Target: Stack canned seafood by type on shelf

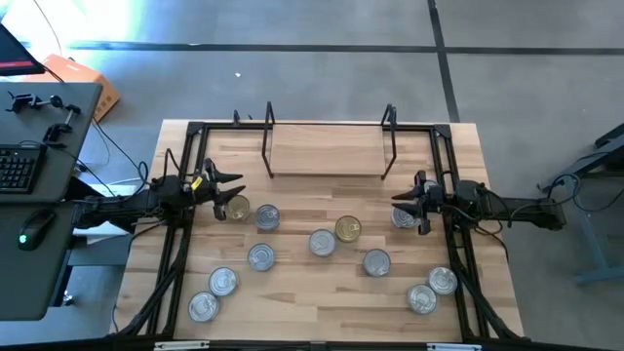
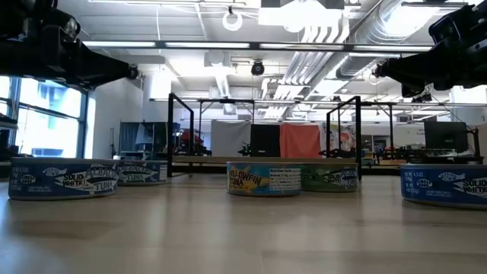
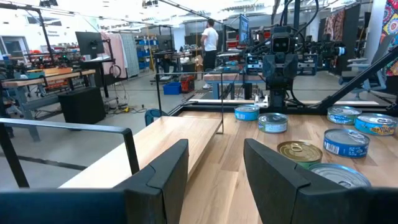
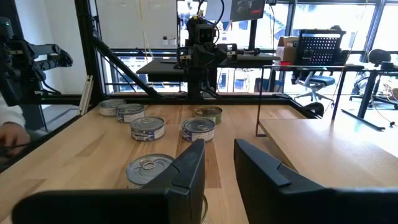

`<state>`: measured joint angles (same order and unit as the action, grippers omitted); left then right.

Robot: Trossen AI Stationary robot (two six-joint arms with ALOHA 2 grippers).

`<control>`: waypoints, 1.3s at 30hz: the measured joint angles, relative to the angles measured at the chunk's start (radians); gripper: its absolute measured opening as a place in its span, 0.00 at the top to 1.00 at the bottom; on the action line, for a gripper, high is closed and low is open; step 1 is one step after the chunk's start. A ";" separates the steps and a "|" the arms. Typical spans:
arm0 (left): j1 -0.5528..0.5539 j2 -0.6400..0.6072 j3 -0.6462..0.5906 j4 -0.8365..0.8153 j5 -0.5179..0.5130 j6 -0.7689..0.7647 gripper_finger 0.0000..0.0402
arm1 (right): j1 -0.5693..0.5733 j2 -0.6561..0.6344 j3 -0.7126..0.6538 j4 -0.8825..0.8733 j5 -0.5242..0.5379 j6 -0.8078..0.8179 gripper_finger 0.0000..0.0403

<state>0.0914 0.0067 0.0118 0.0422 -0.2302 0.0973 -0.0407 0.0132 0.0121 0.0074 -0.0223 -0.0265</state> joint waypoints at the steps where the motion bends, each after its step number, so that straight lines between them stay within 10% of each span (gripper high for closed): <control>1: 0.000 0.000 0.000 0.000 0.000 0.000 0.64 | 0.000 0.000 0.000 0.000 0.000 0.000 0.81; 27: 0.000 0.000 0.000 0.005 0.000 0.069 0.64 | 0.000 0.000 0.000 0.009 0.000 0.012 0.81; 39: 0.000 0.000 0.000 0.074 0.000 -0.178 0.64 | 0.003 0.038 0.000 0.430 -0.110 0.334 0.81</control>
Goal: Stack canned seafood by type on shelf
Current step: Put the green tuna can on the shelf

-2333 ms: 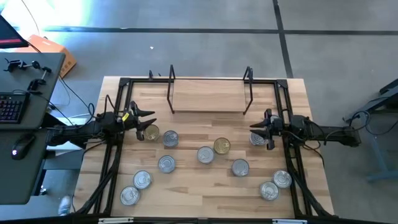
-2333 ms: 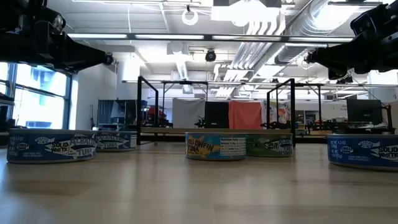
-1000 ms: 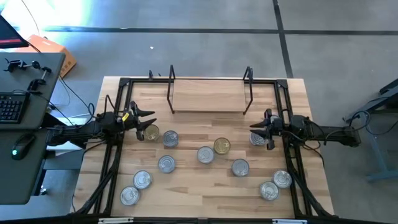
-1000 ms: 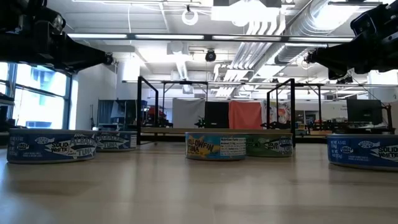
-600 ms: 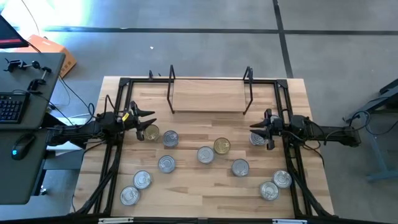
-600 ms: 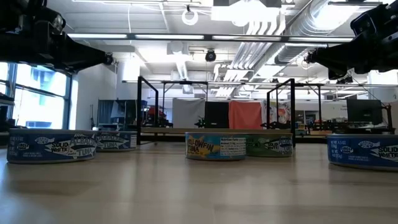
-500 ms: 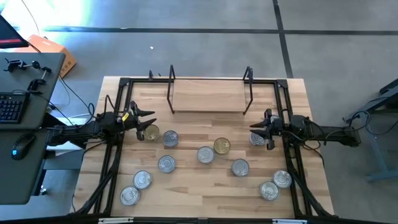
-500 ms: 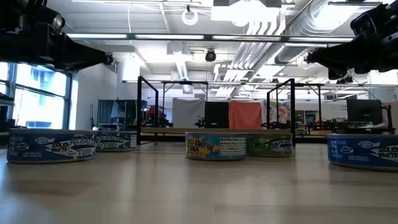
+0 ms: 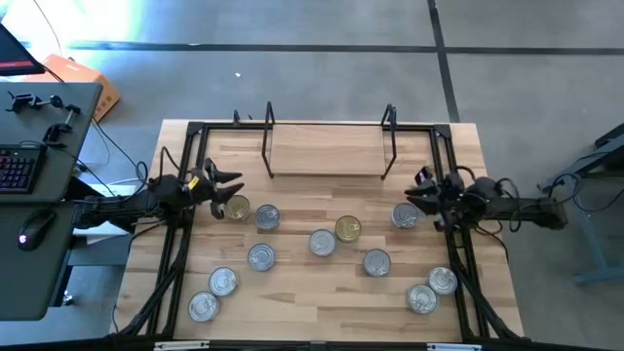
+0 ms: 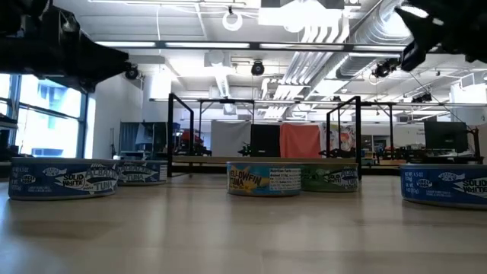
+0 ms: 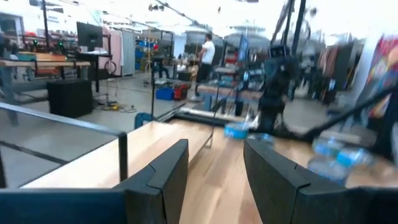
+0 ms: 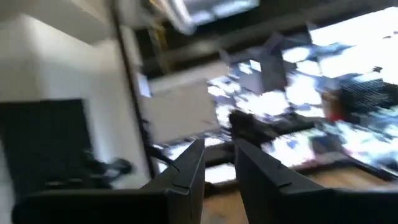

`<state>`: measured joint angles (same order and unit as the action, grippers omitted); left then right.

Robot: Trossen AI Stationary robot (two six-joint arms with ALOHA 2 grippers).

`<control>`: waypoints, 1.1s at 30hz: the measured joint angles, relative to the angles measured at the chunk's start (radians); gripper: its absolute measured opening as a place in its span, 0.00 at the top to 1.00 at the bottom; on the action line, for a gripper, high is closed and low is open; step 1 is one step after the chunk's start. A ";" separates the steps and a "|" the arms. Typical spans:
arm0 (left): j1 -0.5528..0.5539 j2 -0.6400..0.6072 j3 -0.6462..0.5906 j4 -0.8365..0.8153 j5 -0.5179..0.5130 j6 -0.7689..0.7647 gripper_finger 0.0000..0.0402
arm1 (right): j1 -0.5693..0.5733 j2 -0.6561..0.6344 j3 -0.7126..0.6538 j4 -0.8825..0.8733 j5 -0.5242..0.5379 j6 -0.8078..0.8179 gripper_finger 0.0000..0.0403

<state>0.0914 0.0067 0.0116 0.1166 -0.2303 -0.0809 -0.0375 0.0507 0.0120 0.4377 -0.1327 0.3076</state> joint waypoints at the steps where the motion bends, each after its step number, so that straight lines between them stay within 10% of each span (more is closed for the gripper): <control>1: 0.000 0.000 0.000 0.017 0.000 -0.020 0.64 | 0.004 0.019 0.000 0.019 -0.009 0.003 0.81; 15: 0.000 0.000 0.000 0.068 0.000 -0.148 0.64 | 0.124 0.465 0.119 -0.275 0.080 -0.141 0.56; 23: 0.000 0.000 0.000 0.070 0.000 -0.179 0.64 | 0.193 0.773 0.174 -0.137 0.114 -0.507 0.51; 33: 0.000 0.000 0.000 0.177 0.000 -0.157 0.64 | 0.224 1.208 0.308 -0.015 0.076 -0.553 0.51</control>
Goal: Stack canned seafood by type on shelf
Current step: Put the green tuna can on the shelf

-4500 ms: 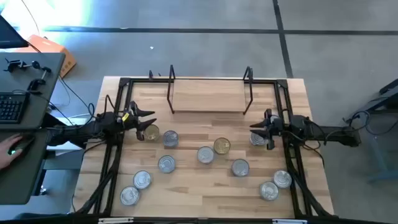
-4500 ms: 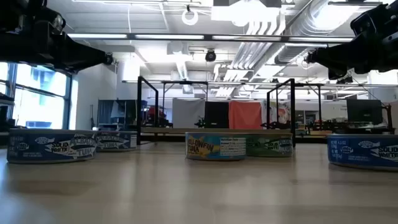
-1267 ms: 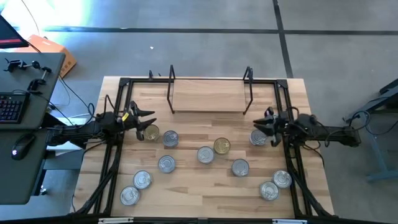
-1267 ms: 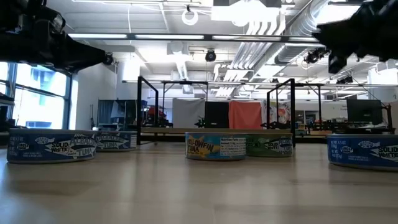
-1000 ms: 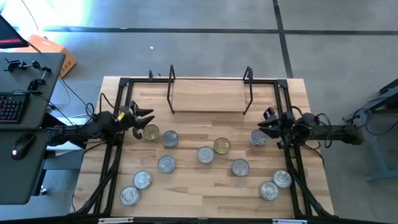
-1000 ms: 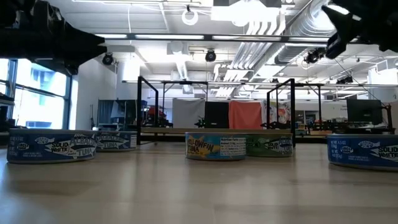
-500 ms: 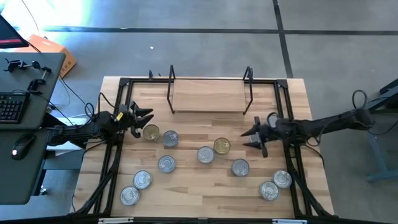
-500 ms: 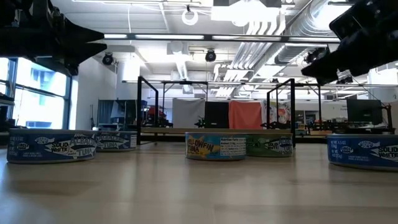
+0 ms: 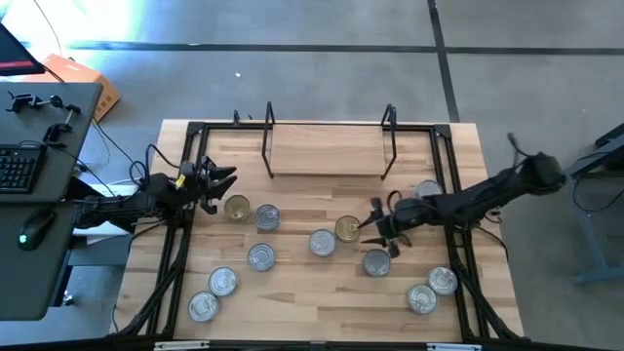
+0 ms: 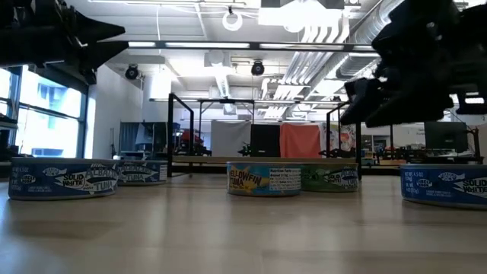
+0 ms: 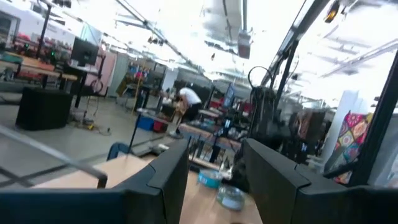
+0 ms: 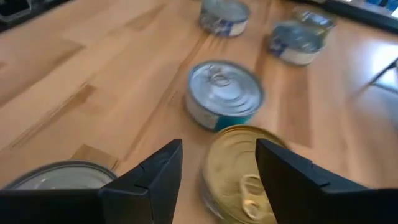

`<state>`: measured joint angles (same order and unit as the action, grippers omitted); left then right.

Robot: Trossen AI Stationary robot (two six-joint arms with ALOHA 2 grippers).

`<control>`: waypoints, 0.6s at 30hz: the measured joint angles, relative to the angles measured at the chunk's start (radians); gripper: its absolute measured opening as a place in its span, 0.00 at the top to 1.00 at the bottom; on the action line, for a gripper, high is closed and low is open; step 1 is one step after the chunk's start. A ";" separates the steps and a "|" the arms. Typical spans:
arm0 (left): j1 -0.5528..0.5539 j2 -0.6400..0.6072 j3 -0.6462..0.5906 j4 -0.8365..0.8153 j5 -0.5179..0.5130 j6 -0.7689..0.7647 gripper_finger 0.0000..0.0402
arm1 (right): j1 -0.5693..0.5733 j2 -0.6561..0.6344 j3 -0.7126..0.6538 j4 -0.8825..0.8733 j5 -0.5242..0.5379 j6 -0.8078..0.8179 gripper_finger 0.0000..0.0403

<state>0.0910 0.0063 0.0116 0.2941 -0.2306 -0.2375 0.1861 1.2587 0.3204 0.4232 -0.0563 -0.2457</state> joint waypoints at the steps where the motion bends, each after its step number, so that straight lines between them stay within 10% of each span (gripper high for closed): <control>1: -0.001 0.000 0.000 0.004 0.000 -0.026 0.64 | 0.008 0.036 0.014 0.007 0.000 -0.008 0.51; 18: -0.040 0.183 0.000 -0.079 0.018 -0.336 0.64 | 0.077 0.440 0.174 0.110 0.321 0.043 0.61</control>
<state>0.0506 0.1894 0.0116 0.2152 -0.2122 -0.5739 0.2635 1.6983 0.4939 0.5333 0.2643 -0.2023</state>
